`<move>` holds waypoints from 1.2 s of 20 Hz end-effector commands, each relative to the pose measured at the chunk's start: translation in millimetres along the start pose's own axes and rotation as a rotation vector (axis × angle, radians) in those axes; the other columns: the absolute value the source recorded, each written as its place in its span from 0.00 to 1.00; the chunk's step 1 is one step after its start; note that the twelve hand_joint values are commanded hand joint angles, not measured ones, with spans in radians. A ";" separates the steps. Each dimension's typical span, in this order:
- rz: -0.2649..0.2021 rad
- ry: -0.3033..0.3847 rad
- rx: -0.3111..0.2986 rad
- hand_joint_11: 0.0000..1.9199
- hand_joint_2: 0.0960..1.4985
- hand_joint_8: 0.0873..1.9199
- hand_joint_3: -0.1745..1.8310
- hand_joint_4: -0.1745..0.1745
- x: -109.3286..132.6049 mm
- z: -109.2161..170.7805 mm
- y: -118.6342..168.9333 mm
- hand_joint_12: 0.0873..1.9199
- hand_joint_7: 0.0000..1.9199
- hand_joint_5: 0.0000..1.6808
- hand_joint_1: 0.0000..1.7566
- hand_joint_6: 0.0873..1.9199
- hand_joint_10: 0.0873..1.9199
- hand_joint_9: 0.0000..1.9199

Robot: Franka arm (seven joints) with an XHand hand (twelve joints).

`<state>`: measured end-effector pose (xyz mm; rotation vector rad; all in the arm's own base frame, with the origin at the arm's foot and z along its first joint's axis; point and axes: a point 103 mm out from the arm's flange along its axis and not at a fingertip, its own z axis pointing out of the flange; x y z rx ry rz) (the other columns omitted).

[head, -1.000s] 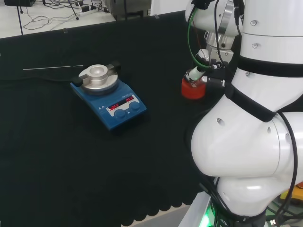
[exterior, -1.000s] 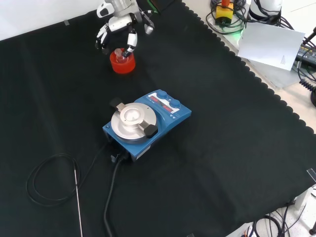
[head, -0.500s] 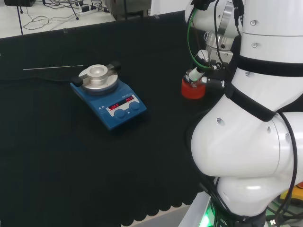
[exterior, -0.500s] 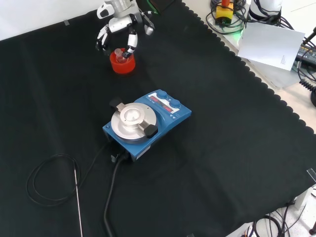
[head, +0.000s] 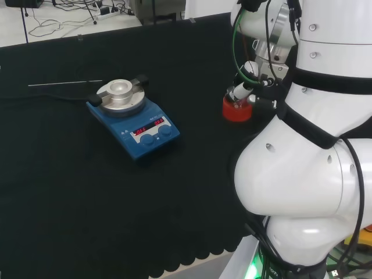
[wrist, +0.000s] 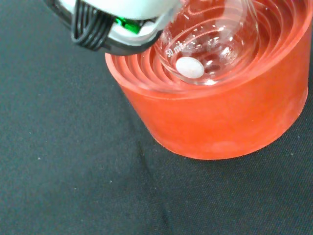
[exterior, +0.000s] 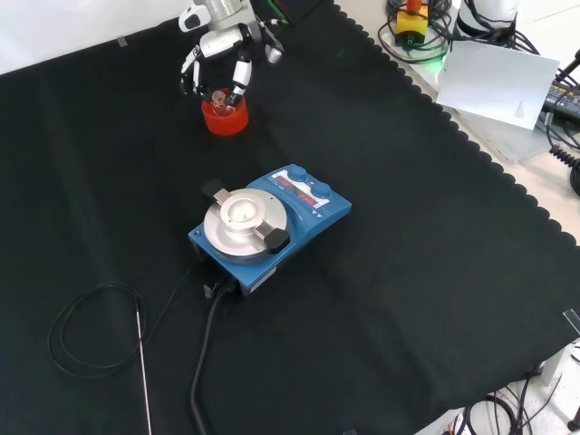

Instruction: Pick up the round-bottom flask.

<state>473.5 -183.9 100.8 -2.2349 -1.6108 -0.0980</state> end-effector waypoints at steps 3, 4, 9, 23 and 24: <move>-0.002 0.024 -0.008 0.26 0.44 0.32 0.38 0.95 -0.3 -6.6 -2.2 0.65 0.25 0.72 0.63 0.35 0.26 0.38; -0.001 0.029 -0.014 0.26 0.44 0.32 0.38 0.94 -0.5 -7.9 -3.1 0.65 0.25 0.72 0.63 0.36 0.26 0.38; 0.000 0.062 -0.037 0.26 0.44 0.32 0.39 0.79 0.7 -20.2 -8.7 0.65 0.25 0.72 0.64 0.37 0.26 0.39; -0.009 0.176 -0.101 0.26 0.41 0.32 0.43 0.65 31.1 -72.4 -41.8 0.65 0.25 0.71 0.65 0.40 0.26 0.39; -0.016 0.173 -0.102 0.26 0.41 0.32 0.43 0.65 35.6 -74.5 -43.7 0.65 0.25 0.71 0.65 0.40 0.26 0.39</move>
